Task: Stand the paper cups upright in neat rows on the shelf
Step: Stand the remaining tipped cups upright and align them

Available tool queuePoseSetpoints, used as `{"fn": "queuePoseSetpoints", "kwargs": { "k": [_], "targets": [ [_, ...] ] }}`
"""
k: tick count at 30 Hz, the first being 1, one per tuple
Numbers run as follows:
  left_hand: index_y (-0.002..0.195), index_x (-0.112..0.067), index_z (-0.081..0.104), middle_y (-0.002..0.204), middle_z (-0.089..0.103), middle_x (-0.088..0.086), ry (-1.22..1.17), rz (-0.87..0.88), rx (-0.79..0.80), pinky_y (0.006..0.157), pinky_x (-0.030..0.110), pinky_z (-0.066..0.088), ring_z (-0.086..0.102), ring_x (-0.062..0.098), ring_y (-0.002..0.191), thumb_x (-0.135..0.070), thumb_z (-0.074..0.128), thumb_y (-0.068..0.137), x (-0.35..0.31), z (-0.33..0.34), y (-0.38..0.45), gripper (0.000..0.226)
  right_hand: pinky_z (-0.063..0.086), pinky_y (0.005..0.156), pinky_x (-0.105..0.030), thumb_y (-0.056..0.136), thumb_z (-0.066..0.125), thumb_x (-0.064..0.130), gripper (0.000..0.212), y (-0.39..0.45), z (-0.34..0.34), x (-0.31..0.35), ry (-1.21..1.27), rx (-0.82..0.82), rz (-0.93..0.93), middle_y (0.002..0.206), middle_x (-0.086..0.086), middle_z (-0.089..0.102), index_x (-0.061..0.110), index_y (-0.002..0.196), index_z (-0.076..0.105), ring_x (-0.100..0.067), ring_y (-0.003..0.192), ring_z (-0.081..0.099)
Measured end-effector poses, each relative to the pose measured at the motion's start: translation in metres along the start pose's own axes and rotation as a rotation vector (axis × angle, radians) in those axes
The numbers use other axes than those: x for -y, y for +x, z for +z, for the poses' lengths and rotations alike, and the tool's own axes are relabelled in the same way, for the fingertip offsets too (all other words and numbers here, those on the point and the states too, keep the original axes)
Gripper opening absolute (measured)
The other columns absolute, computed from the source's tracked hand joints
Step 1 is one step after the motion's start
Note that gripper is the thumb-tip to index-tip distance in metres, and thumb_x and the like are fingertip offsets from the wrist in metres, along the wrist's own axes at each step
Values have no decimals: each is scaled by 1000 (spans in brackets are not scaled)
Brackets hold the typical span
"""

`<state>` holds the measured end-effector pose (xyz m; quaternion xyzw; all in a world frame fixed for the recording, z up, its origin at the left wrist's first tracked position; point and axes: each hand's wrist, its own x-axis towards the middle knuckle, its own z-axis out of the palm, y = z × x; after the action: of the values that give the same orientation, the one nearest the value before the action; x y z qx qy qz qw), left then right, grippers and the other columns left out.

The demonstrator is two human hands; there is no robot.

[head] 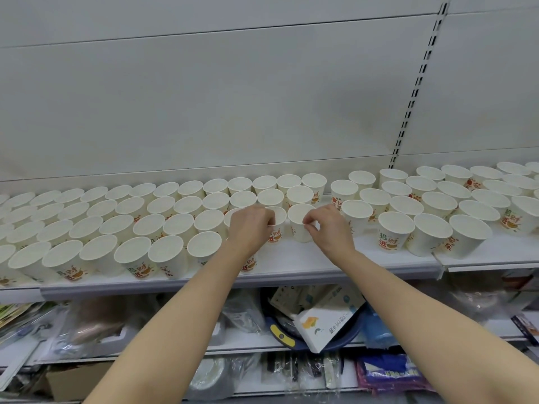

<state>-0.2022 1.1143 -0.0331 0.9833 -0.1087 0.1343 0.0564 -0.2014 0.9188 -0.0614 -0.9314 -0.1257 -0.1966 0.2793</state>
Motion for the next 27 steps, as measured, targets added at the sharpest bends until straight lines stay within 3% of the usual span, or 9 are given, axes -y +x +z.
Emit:
{"fn": "queuePoseSetpoints", "kwargs": {
  "k": [7, 12, 17, 22, 24, 27],
  "targets": [
    [113, -28, 68, 110, 67, -6, -133, 31, -31, 75, 33, 47, 58, 19, 106, -39, 66, 87, -7, -3, -1, 28, 45, 85, -34, 84, 70, 20, 15, -12, -12, -5, -36, -64, -16, 104, 2, 69, 19, 99, 70, -20, 106, 52],
    [112, -30, 69, 108, 67, -10, -288, 132, -78, 77, 32, 47, 58, 15, 104, -39, 65, 90, -48, -7, 6, 24, 40, 76, -27, 81, 73, 21, 17, -44, -43, -31, -95, -173, 47, 98, 3, 70, 18, 98, 72, -21, 98, 57],
    [115, -24, 69, 109, 68, -4, -379, 226, -4, 82, 35, 51, 58, 19, 105, -32, 67, 89, -107, 7, 27, 27, 43, 71, -33, 82, 71, 18, 11, -74, -82, -60, -152, -210, 152, 89, 3, 70, 17, 93, 71, -23, 92, 55],
    [126, -25, 61, 127, 61, 1, -110, 281, 30, 94, 35, 39, 45, 26, 119, -9, 61, 88, -128, 29, 55, 41, 44, 78, -36, 86, 67, 22, 16, -79, -118, -89, -220, -143, 218, 98, 4, 70, 19, 101, 70, -21, 98, 50],
    [121, -23, 65, 125, 62, 1, -55, 306, 25, 93, 34, 38, 46, 27, 117, -3, 59, 87, -129, 35, 62, 40, 44, 83, -38, 85, 66, 21, 21, -77, -125, -100, -247, -98, 213, 103, 2, 69, 18, 106, 69, -23, 104, 48],
    [102, -23, 73, 114, 67, -1, -33, 329, -12, 88, 33, 38, 48, 25, 108, -13, 65, 87, -134, 35, 69, 19, 42, 84, -37, 83, 67, 19, 23, -71, -131, -114, -280, -65, 152, 104, 0, 69, 17, 106, 69, -25, 104, 48]
  ]
}}
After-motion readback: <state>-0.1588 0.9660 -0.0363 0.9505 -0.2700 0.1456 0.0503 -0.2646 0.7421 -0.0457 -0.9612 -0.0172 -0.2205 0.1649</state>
